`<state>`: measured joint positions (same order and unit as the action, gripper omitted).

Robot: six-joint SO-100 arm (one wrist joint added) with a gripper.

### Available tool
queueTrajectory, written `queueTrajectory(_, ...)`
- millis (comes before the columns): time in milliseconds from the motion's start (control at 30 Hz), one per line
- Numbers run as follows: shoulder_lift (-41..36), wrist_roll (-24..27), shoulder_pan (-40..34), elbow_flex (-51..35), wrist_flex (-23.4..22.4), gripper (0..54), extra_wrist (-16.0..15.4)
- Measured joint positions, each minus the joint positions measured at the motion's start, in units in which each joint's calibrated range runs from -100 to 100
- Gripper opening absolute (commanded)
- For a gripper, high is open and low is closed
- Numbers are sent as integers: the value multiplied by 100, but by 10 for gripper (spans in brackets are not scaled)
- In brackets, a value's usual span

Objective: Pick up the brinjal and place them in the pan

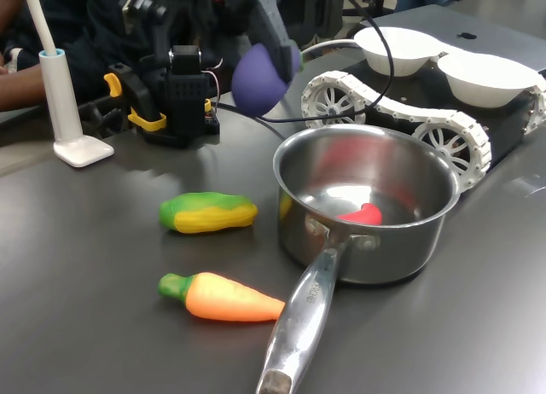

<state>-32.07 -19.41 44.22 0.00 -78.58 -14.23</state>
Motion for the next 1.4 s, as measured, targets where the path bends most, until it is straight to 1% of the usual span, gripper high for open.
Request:
queueTrajectory(267,-421,210,-572,452,102,32,0)
queueTrajectory(500,-808,396,-957,941,391,32,0)
queueTrajectory(700,-1061,493,-1177,1647,807,32,0)
queueTrajectory(967,-1279,630,-1397,2299,1300,32,0)
queueTrajectory(1100,-1355,713,-1628,2706,1598,32,0)
queueTrajectory(1200,-1355,752,-1925,2968,1785,33,101)
queueTrajectory(1400,-1355,767,-2387,3529,2210,33,413)
